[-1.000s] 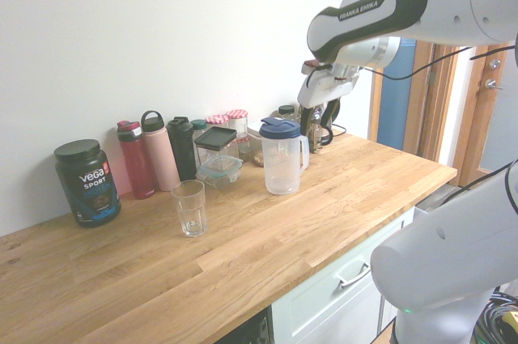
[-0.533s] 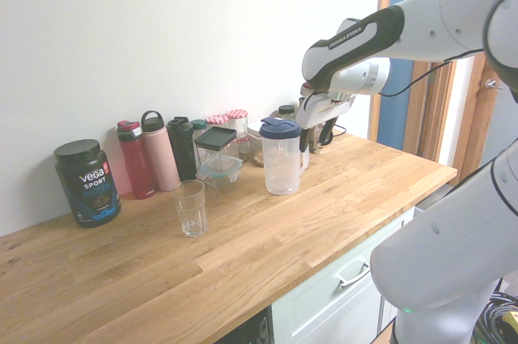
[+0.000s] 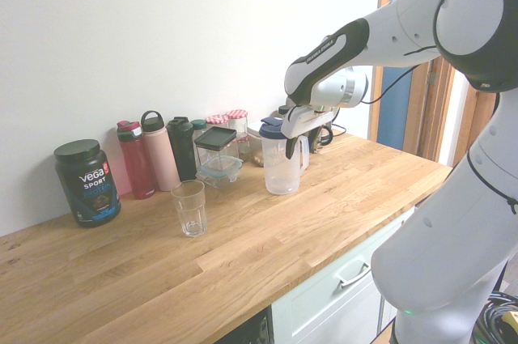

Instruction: Pour me some water

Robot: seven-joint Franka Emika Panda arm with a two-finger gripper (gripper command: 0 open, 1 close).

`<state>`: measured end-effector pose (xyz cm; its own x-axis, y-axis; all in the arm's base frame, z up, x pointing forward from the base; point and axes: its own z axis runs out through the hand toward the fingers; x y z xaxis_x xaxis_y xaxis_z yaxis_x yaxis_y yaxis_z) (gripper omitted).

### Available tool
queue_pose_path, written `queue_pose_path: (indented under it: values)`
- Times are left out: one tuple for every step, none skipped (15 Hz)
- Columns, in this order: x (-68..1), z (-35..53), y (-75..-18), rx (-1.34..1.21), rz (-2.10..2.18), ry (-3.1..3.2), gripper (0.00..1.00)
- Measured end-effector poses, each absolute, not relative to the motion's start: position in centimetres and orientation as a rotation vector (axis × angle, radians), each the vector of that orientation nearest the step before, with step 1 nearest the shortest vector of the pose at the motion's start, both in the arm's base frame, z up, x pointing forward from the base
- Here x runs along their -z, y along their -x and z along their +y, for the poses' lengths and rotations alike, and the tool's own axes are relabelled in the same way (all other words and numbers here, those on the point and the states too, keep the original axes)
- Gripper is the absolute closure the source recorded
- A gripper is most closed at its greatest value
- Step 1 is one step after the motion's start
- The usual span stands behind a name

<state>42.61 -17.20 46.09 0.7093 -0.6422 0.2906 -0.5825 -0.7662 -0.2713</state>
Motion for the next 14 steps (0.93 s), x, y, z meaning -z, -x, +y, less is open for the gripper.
queue_pose_path:
  values:
    - [-45.97, -17.18, -42.85, 0.558, 0.989, 2.756, 1.0]
    - [-45.78, -17.21, -43.03, 0.555, 0.984, 2.757, 1.0]
    - [-45.62, -17.22, -43.15, 0.552, 0.982, 2.758, 1.0]
    - [-45.49, -17.23, -43.22, 0.549, 0.981, 2.759, 1.0]
    - [-45.4, -17.23, -43.26, 0.547, 0.981, 2.76, 1.0]
    - [-45.37, -17.2, -43.28, 0.546, 0.98, 2.761, 1.0]
    - [-45.37, -17.18, -43.29, 0.546, 0.979, 2.762, 1.0]
    - [-45.37, -17.14, -43.3, 0.546, 0.978, 2.762, 1.0]
    - [-45.38, -17.07, -43.33, 0.546, 0.976, 2.763, 1.0]
    - [-45.38, -16.99, -43.36, 0.546, 0.974, 2.764, 1.0]
    - [-45.39, -16.93, -43.38, 0.546, 0.971, 2.766, 1.0]
    - [-45.39, -16.85, -43.41, 0.546, 0.969, 2.767, 1.0]
    - [-45.4, -16.76, -43.44, 0.546, 0.966, 2.769, 1.0]
    - [-45.41, -16.66, -43.48, 0.546, 0.963, 2.77, 1.0]
